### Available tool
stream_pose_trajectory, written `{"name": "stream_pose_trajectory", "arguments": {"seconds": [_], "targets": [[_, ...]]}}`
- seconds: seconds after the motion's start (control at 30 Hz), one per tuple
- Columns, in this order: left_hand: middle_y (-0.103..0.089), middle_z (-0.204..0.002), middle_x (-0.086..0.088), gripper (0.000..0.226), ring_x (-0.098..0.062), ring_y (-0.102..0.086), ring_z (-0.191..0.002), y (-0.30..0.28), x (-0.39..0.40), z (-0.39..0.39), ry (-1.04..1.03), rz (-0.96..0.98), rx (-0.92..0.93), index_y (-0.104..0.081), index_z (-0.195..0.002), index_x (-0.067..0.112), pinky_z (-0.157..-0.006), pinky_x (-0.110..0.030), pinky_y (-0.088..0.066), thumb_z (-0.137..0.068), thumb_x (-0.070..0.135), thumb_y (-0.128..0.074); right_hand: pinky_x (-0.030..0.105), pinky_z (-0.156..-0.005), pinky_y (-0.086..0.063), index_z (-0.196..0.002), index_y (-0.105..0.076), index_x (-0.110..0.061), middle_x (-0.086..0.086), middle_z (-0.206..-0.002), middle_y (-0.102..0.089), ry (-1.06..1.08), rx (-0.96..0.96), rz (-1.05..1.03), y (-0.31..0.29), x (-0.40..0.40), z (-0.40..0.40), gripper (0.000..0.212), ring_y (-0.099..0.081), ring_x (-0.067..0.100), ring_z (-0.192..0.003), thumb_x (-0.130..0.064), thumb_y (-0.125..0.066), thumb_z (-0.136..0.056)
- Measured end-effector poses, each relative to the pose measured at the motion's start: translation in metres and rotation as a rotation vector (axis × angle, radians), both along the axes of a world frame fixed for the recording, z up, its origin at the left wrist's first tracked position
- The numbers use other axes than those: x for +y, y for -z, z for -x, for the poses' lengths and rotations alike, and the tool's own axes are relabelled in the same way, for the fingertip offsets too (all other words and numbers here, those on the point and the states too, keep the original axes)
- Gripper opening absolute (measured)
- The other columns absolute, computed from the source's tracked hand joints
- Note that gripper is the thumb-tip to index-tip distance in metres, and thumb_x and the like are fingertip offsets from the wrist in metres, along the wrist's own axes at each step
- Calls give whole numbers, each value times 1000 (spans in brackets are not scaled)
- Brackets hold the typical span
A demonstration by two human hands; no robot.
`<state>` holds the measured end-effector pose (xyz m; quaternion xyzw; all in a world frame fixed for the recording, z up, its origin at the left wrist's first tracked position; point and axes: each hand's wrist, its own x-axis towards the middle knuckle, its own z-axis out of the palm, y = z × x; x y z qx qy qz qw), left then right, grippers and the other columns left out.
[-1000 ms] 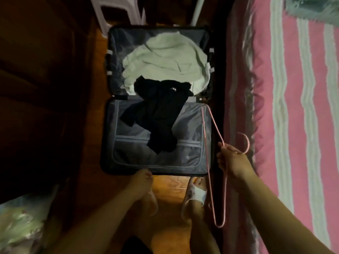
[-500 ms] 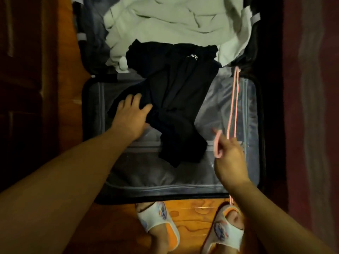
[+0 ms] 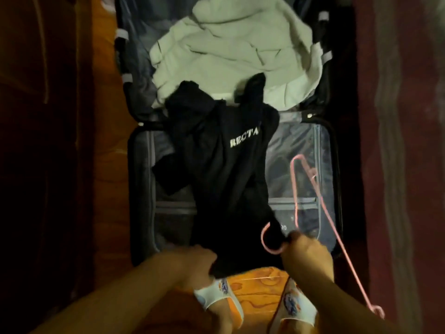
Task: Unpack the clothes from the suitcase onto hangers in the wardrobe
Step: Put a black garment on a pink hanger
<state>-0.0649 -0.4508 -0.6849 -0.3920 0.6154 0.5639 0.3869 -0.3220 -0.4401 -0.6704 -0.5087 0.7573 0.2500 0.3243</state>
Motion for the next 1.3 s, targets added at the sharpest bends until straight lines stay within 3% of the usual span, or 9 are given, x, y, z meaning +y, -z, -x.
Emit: {"name": "stream_pose_trajectory", "arguments": {"seconds": [0.07, 0.27, 0.43, 0.57, 0.7, 0.97, 1.07, 1.17, 1.3], "targets": [[-53, -142, -6, 45, -29, -53, -127, -1, -10, 15, 19, 40, -7, -52, -136, 24, -105, -46, -39, -97, 46, -52, 34, -82, -52, -125, -60, -31, 0, -119, -67, -86, 5, -52, -9, 12, 12, 35, -67, 26, -105, -25, -49, -92], [-45, -135, -15, 49, -38, -48, -123, 50, -87, 6, -746, 943, -180, -47, -138, 19, -96, -48, -46, -94, 32, -63, 37, -82, -51, -145, -52, -24, 12, -126, -65, -77, -68, 203, 3, -35, 20, 53, -66, 35, -105, -12, -54, -93], [-43, -152, -14, 73, -38, -44, -136, 96, -140, -28, -953, 670, -265, -28, -157, 31, -109, -46, -42, -95, 42, -65, 36, -85, -51, -148, -47, -27, 12, -133, -61, -96, -156, 299, 31, -95, 2, 54, -63, 35, -110, -11, -51, -96], [-67, -107, -10, 22, -36, -64, -104, 76, -108, -19, -478, 924, -54, -71, -103, 18, -82, -39, -52, -92, 25, -53, 41, -94, -55, -146, -48, -29, 3, -136, -62, 23, -251, 363, 35, -118, -12, 50, -64, 28, -112, -21, -51, -98], [-64, -124, -7, 27, -30, -64, -113, 40, -27, -1, -59, 450, -223, -65, -120, 21, -93, -40, -51, -95, 27, -54, 41, -96, -53, -145, -49, -29, 3, -132, -64, 118, -231, 300, 24, -109, -11, 48, -63, 31, -114, -22, -52, -97], [-50, -139, -15, 54, -37, -45, -128, 60, -104, 4, -974, 914, -198, -48, -142, 15, -105, -45, -39, -96, 42, -60, 37, -87, -55, -146, -48, -23, 10, -131, -64, 120, -166, 215, 21, -73, 9, 54, -64, 31, -108, -5, -48, -95], [-37, -155, -4, 59, -34, -30, -140, 95, -147, 6, -722, 784, -254, -48, -146, 29, -115, -45, -29, -94, 53, -60, 40, -91, -53, -145, -50, -24, 11, -133, -62, 100, -165, 224, 26, -68, 12, 54, -61, 33, -114, -7, -49, -94], [-34, -156, -3, 24, -32, -24, -142, 103, -158, 16, -615, 791, -264, -72, -109, 32, -116, -43, -21, -95, 47, -61, 36, -94, -48, -144, -51, -24, 8, -133, -62, 125, -190, 245, 28, -66, 16, 51, -59, 33, -118, -10, -49, -95], [-69, -104, -16, 29, -34, -61, -109, 54, -111, 60, -684, 928, 17, -62, -98, 11, -108, -42, -30, -103, 32, -42, 33, -91, -49, -146, -48, -29, 6, -133, -62, 143, -214, 235, 5, -54, 20, 52, -60, 29, -117, -13, -49, -97]]}}
